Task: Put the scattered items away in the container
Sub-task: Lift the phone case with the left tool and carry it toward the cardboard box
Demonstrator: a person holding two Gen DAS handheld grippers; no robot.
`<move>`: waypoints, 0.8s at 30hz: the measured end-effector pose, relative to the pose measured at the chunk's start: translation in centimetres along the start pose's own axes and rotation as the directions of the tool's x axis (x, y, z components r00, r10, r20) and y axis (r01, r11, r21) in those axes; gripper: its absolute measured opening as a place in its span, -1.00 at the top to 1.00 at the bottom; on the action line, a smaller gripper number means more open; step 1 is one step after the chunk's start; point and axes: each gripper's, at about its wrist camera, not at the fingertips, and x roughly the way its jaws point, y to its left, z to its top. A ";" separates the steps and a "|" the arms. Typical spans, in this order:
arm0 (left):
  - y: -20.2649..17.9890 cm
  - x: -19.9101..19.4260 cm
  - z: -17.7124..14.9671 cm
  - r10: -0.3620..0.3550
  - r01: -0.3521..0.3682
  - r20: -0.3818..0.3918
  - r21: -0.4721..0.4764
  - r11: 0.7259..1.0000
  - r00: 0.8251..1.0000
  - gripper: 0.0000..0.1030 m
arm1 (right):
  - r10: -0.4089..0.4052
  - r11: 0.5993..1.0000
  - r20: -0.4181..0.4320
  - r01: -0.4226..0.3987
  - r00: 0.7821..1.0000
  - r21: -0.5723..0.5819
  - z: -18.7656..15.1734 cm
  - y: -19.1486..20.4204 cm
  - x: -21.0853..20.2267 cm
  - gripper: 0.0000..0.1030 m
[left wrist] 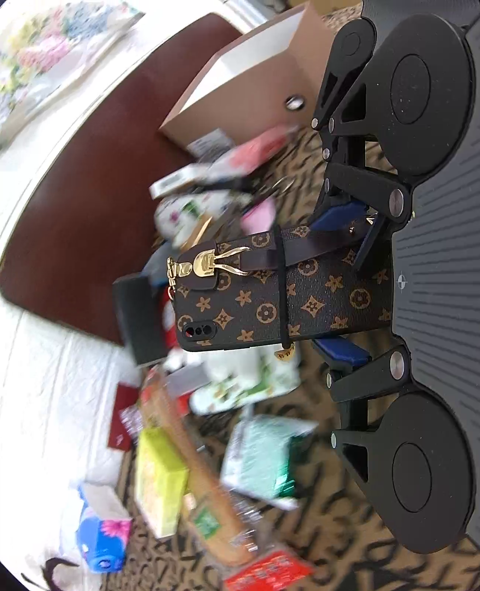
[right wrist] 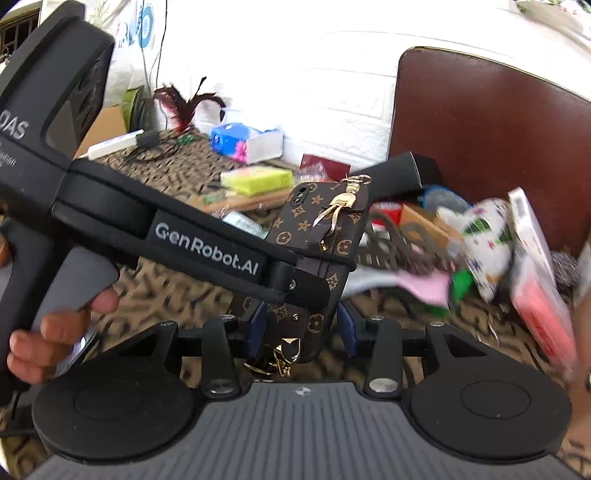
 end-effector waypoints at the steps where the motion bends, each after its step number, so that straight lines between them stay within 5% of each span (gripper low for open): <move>1: -0.5 -0.2 -0.6 -0.014 0.014 -0.014 -0.005 1.000 1.000 -0.25 | 0.000 1.000 -0.006 0.000 1.000 0.008 -0.6 -0.1 -0.9 0.09; 15: -9.9 1.7 -8.4 -0.137 0.159 -0.210 0.090 0.983 0.968 -0.41 | -0.090 0.978 -0.068 0.101 0.994 0.184 -9.4 -2.6 -10.5 -0.06; 19: -11.4 2.0 -8.9 -0.091 0.128 -0.217 0.163 0.978 0.972 -0.59 | -0.121 0.973 -0.062 0.131 0.991 0.190 -10.1 -2.8 -10.7 -0.45; 24: -11.2 2.3 -8.6 -0.022 0.062 -0.203 0.197 0.978 0.979 -0.63 | -0.086 0.971 -0.048 0.094 0.995 0.220 -10.3 -3.1 -10.1 -0.47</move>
